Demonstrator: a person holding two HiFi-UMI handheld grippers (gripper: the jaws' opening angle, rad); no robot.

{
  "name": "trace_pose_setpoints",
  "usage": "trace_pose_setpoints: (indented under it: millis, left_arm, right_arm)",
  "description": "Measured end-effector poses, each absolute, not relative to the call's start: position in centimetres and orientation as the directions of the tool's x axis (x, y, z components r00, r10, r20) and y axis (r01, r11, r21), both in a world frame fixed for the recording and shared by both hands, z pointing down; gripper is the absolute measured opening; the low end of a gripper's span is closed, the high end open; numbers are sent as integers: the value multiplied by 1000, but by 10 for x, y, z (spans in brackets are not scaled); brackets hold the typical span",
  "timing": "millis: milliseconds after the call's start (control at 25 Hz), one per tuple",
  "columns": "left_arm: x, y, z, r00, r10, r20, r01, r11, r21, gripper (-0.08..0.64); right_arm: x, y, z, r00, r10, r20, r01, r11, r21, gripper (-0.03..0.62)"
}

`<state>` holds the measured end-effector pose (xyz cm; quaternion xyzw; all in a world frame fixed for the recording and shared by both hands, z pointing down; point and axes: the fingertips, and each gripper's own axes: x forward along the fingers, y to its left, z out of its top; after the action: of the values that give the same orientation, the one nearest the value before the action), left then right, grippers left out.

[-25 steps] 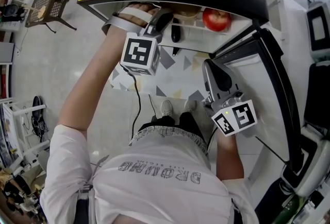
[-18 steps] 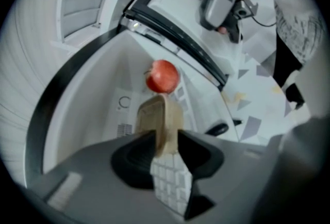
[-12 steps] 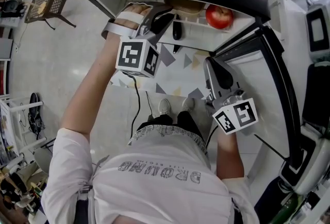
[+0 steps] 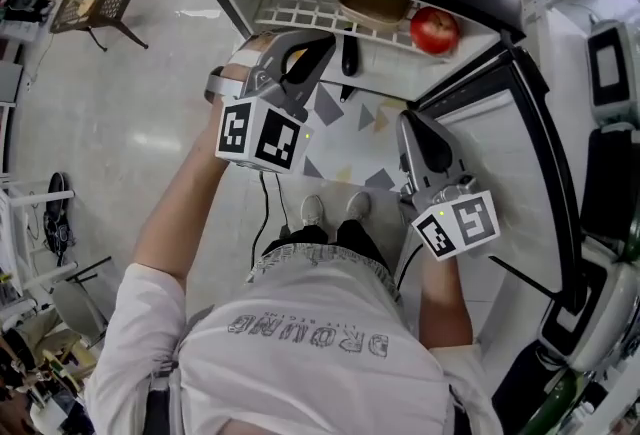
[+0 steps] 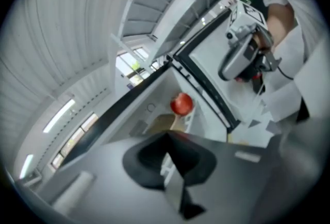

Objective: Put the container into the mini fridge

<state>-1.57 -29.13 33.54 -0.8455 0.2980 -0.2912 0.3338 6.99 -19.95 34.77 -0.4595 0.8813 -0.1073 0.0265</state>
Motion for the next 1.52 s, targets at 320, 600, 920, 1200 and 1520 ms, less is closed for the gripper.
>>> trace_pose_setpoints:
  millis: [320,600,920,1200,1520]
  left_arm:
    - [-33,-258,328,666,-706,241,-434,-629,-645,8]
    - [-47,-239,331,679,-703,214,-515,-663,-544,8]
    - [-57,-223,332,683,-705,189,-578,-681,-449,8]
    - [-62,-210,340,690,-703,171,-627,-699,-344,8]
    - [-78,-209,340,672,-725,150,-681,-685,-259,8]
  right_arm:
    - [60,-185,339,-577,-815,52,-807,559,-188,3]
    - [56,-174,333,-574,-818,49,-812,559,-169,3]
    - [53,-168,331,-573,-818,49,-813,560,-156,3]
    - [52,-168,330,-583,-811,52,-807,570,-152,3]
    - [50,-168,328,-602,-797,51,-794,591,-138,3]
